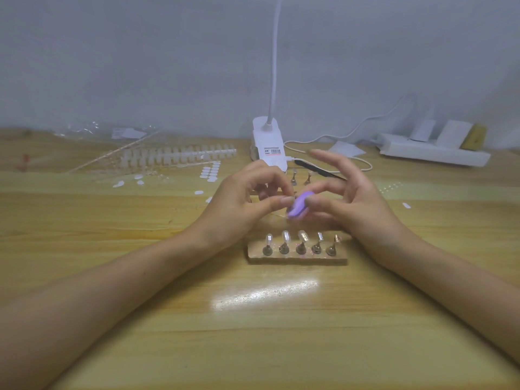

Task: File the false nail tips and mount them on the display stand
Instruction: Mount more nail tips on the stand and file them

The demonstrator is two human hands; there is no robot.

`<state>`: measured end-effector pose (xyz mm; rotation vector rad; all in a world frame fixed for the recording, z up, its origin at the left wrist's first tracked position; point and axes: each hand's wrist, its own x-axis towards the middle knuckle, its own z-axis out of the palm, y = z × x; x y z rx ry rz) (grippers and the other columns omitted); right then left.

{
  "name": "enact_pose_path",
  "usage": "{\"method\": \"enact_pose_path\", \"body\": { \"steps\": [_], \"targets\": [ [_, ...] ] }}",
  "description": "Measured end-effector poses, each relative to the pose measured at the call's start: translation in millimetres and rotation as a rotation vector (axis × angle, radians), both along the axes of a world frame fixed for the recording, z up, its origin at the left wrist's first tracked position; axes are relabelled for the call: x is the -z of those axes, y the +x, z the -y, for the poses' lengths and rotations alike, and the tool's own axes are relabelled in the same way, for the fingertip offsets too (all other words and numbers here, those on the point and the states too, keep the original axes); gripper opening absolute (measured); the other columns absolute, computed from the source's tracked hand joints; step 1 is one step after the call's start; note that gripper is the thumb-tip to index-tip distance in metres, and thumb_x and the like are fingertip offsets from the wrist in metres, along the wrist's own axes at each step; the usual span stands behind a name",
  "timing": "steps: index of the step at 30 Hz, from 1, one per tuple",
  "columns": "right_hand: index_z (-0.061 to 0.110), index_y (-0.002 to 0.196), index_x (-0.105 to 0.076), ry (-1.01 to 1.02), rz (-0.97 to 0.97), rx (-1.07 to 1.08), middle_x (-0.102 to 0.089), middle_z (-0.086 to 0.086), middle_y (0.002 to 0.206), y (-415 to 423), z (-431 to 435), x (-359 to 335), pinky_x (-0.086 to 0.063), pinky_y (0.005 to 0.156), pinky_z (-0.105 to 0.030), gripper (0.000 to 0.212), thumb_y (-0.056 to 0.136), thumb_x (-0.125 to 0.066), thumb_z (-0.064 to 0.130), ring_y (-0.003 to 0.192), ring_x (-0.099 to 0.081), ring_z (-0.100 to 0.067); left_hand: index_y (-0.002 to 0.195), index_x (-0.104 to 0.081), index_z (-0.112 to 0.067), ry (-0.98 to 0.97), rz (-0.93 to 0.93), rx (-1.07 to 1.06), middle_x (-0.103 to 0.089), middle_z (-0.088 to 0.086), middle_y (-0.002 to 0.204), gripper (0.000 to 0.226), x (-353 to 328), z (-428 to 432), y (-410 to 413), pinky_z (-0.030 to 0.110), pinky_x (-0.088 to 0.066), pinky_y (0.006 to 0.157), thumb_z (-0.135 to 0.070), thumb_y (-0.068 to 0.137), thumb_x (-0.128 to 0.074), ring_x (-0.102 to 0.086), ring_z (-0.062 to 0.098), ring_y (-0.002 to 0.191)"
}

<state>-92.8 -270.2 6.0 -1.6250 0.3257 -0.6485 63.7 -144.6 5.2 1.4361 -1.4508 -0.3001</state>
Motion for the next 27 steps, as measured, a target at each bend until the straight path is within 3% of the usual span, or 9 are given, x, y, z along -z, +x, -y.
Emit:
{"method": "enact_pose_path", "body": {
  "steps": [2,5,9,12,16,18,20,23,27],
  "targets": [
    [0.024,0.139,-0.048,0.043,0.035,0.067,-0.074,-0.008,0.092,-1.3,2.5,-0.6,-0.06,0.072,-0.032,0.07,0.075,-0.074,0.012,0.085,-0.075,-0.022,0.083,-0.069,-0.016,0.004,-0.003,0.002,-0.054,-0.005,0.085,0.006,0.1,-0.1,-0.3,0.008,-0.037,0.066,-0.013,0.086,-0.073,-0.049,0.01,0.073],
    [0.03,0.141,-0.048,-0.025,-0.047,-0.081,-0.073,-0.007,0.095,-0.7,-2.0,-1.5,-0.061,0.074,-0.035,0.073,0.075,-0.075,0.013,0.085,-0.075,-0.026,0.083,-0.069,-0.015,-0.006,0.003,-0.003,-0.054,-0.006,0.084,0.007,-0.1,-0.2,-0.2,0.009,-0.037,0.067,-0.01,0.086,-0.073,-0.049,0.007,0.074],
    [0.025,0.141,-0.047,0.027,0.039,0.066,-0.073,-0.007,0.092,-1.0,2.8,0.2,-0.06,0.074,-0.033,0.073,0.074,-0.074,0.014,0.086,-0.074,-0.023,0.083,-0.069,-0.018,0.001,-0.009,-0.006,-0.054,-0.006,0.084,0.007,0.1,0.2,0.3,0.009,-0.037,0.066,-0.013,0.086,-0.073,-0.049,0.009,0.074],
    [0.029,0.142,-0.046,-0.018,-0.029,-0.07,-0.073,-0.007,0.095,-0.3,-1.6,-0.8,-0.061,0.075,-0.035,0.075,0.075,-0.075,0.013,0.086,-0.075,-0.028,0.082,-0.068,-0.018,-0.001,-0.004,-0.006,-0.053,-0.01,0.083,0.008,0.3,0.2,0.1,0.01,-0.037,0.067,-0.012,0.086,-0.073,-0.05,0.008,0.074],
    [0.025,0.141,-0.047,0.035,0.07,0.08,-0.073,-0.009,0.094,-0.6,3.8,0.3,-0.06,0.075,-0.032,0.072,0.074,-0.073,0.015,0.086,-0.074,-0.022,0.083,-0.068,-0.021,-0.007,-0.002,-0.003,-0.054,-0.008,0.084,0.009,0.3,0.4,0.3,0.009,-0.037,0.066,-0.013,0.086,-0.073,-0.049,0.009,0.074],
    [0.027,0.14,-0.048,-0.002,0.006,0.008,-0.072,-0.009,0.094,-0.6,1.4,-0.2,-0.062,0.079,-0.039,0.072,0.074,-0.074,0.014,0.088,-0.074,-0.025,0.083,-0.069,-0.019,-0.007,0.012,-0.007,-0.055,-0.005,0.085,0.008,0.2,0.8,0.0,0.009,-0.037,0.067,-0.013,0.086,-0.073,-0.05,0.01,0.074],
    [0.029,0.14,-0.049,-0.027,0.001,-0.034,-0.071,-0.009,0.096,-0.8,-1.4,-0.4,-0.062,0.077,-0.036,0.072,0.075,-0.075,0.012,0.088,-0.074,-0.025,0.083,-0.068,-0.019,-0.009,0.002,-0.014,-0.054,-0.008,0.084,0.008,0.0,0.6,-0.6,0.009,-0.037,0.067,-0.013,0.086,-0.073,-0.05,0.007,0.073],
    [0.023,0.141,-0.048,0.021,0.096,0.116,-0.072,-0.012,0.095,-1.2,3.5,-0.5,-0.059,0.075,-0.03,0.064,0.084,-0.071,0.004,0.088,-0.073,-0.021,0.082,-0.068,-0.02,0.0,-0.017,-0.012,-0.053,-0.01,0.084,0.01,-0.2,0.1,-0.4,0.009,-0.037,0.067,-0.012,0.086,-0.073,-0.05,0.006,0.073],
    [0.028,0.141,-0.048,-0.048,0.008,-0.001,-0.072,-0.006,0.093,-0.4,-1.5,-0.8,-0.061,0.074,-0.036,0.071,0.077,-0.075,0.01,0.086,-0.075,-0.024,0.082,-0.069,-0.019,-0.005,0.013,-0.014,-0.052,-0.011,0.083,0.009,-0.1,0.0,-0.6,0.009,-0.037,0.067,-0.012,0.086,-0.073,-0.05,0.006,0.073]
  ]
}}
